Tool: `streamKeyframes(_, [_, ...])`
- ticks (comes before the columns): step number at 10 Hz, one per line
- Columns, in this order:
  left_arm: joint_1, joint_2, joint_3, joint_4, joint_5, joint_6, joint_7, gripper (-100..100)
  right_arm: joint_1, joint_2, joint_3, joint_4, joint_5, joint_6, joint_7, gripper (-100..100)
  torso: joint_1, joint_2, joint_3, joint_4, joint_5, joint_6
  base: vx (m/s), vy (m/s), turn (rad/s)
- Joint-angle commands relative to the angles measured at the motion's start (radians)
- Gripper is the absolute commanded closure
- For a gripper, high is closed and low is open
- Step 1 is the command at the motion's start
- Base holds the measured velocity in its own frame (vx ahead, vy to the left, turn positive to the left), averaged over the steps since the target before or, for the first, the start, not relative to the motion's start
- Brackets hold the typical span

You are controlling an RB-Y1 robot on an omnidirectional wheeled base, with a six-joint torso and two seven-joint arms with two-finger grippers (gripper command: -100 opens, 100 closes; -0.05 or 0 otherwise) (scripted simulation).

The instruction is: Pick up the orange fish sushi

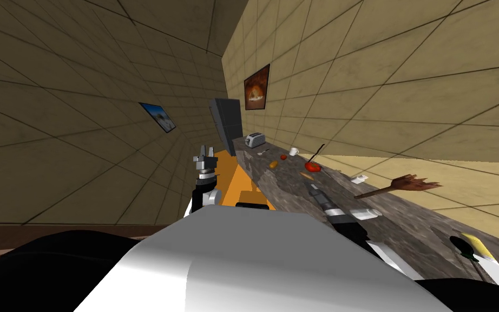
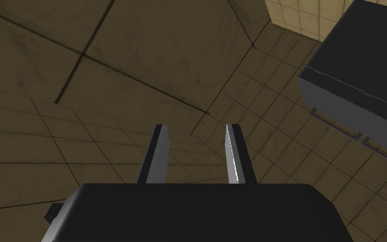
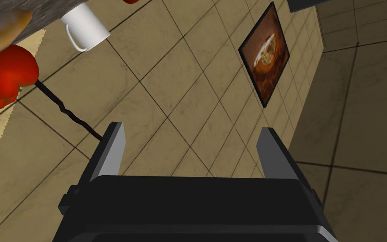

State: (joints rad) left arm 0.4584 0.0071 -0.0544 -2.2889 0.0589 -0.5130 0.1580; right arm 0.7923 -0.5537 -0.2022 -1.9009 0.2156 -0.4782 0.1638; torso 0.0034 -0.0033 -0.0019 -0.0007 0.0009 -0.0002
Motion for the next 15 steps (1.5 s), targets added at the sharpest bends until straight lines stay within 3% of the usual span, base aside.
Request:
streamKeyframes(1, [0.0,0.0,0.0,0.0,0.0,0.0,0.0,0,0.014,-0.017,-0.004,0.03,0.008,-0.009,0.008,-100,0.0,0.0,0.0,0.0,0.0,0.0,0.047,0.044,0.046])
streamKeyframes(3, [0.0,0.0,0.0,0.0,0.0,0.0,0.0,0,0.072,-0.097,-0.023,0.099,0.038,0.0,0.023,-100,0.0,0.0,0.0,0.0,0.0,0.0,0.071,0.069,0.132])
streamKeyframes(6, [0.0,0.0,0.0,0.0,0.0,0.0,0.0,0,0.108,-0.15,-0.03,0.132,0.054,0.004,0.03,-100,0.0,-0.001,-0.001,0.0,0.0,0.0,0.068,0.046,0.054])
streamKeyframes(7, [0.0,0.0,0.0,0.0,0.0,0.0,0.0,0,0.142,-0.192,-0.037,0.164,0.07,0.008,0.039,-100,-0.001,0.0,0.0,0.0,0.0,0.0,0.066,0.04,0.114])
streamKeyframes(8, [0.0,0.0,0.0,0.0,0.0,0.0,0.0,0,0.142,-0.194,-0.037,0.164,0.07,0.008,0.039,-100,-0.001,0.0,0.0,0.0,0.0,0.0,0.057,0.031,0.047])
streamKeyframes(10, [0.0,0.0,0.0,0.0,0.0,0.0,0.0,0,0.212,-0.263,-0.047,0.225,0.103,0.016,0.056,-100,0.0,-0.001,-0.001,0.0,0.0,0.0,0.102,0.06,0.128])
streamKeyframes(13, [0.0,0.0,0.0,0.0,0.0,0.0,0.0,0,0.247,-0.326,-0.05,0.254,0.119,0.02,0.064,-100,-0.002,-0.002,-0.001,0.0,0.0,0.0,0.078,0.02,0.08])
streamKeyframes(15, [0.0,0.0,0.0,0.0,0.0,0.0,0.0,0,0.316,-0.4,-0.057,0.309,0.152,0.028,0.082,-100,-0.002,-0.001,-0.001,0.0,0.0,0.0,0.091,0.037,0.129])
